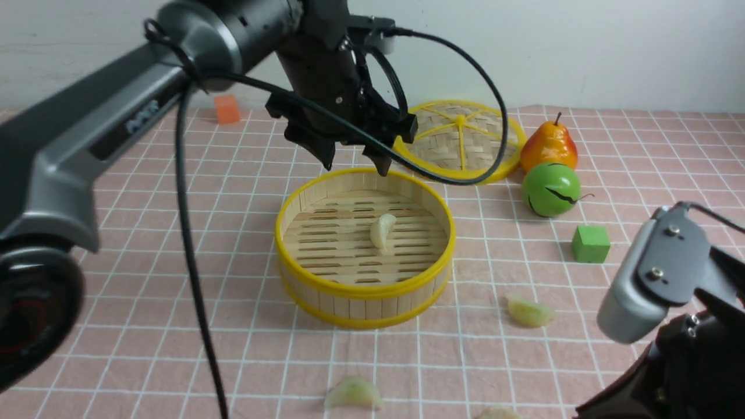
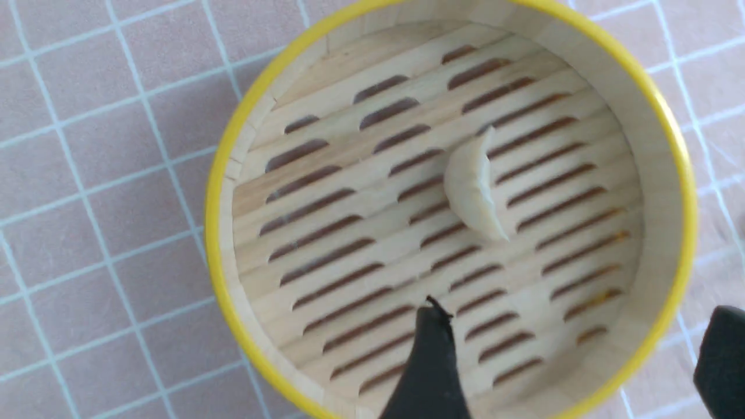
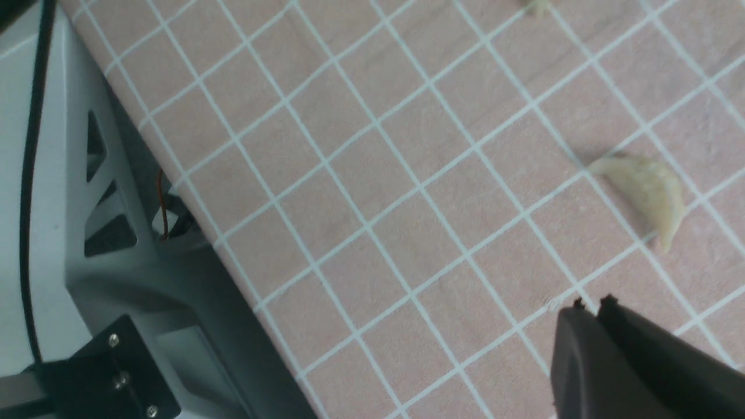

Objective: Put the dumplings into the steamer on the table with the pink tablecloth.
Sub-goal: 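Reach for and grasp a dumpling on the table with the left gripper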

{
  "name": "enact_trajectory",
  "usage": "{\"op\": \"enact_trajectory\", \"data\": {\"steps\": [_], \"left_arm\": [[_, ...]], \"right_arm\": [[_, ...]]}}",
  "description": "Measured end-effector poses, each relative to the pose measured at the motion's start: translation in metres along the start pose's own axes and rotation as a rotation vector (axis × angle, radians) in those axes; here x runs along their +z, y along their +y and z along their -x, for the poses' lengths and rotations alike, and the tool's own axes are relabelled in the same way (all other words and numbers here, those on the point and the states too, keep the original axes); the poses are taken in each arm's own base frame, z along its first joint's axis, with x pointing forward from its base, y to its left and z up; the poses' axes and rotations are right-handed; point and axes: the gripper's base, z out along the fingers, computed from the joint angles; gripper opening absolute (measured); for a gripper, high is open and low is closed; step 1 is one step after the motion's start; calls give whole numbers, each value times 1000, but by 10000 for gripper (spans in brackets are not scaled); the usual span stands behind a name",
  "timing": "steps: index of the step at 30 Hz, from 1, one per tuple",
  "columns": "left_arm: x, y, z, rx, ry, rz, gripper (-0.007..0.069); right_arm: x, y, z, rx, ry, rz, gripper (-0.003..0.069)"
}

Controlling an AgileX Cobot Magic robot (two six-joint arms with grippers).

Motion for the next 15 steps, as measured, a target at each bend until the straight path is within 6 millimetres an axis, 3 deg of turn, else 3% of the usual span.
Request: {"op": "enact_trajectory", "data": {"steps": [4, 5, 7, 8, 10, 11, 15], "left_arm": [[-27, -16, -39, 153, 79, -49, 553], [-24, -16, -42, 155, 93, -51, 553], [-26, -26, -73, 295, 170, -90, 553], [-23, -31, -93, 366, 223, -115, 553], [-20, -35, -106, 422, 255, -131, 553], [-12, -40, -125, 500, 287, -154, 553], [16, -50, -155, 634, 302, -181, 553]], "right_arm": [[-15, 4, 3, -22, -98, -31, 37], [-16, 4, 3, -23, -102, -32, 37], [-23, 7, 3, -32, -141, -43, 40], [-25, 8, 2, -36, -151, -46, 42], [-26, 8, 2, -37, -156, -47, 43], [-27, 9, 1, -38, -159, -47, 43], [-27, 9, 2, -38, -160, -47, 48]]}}
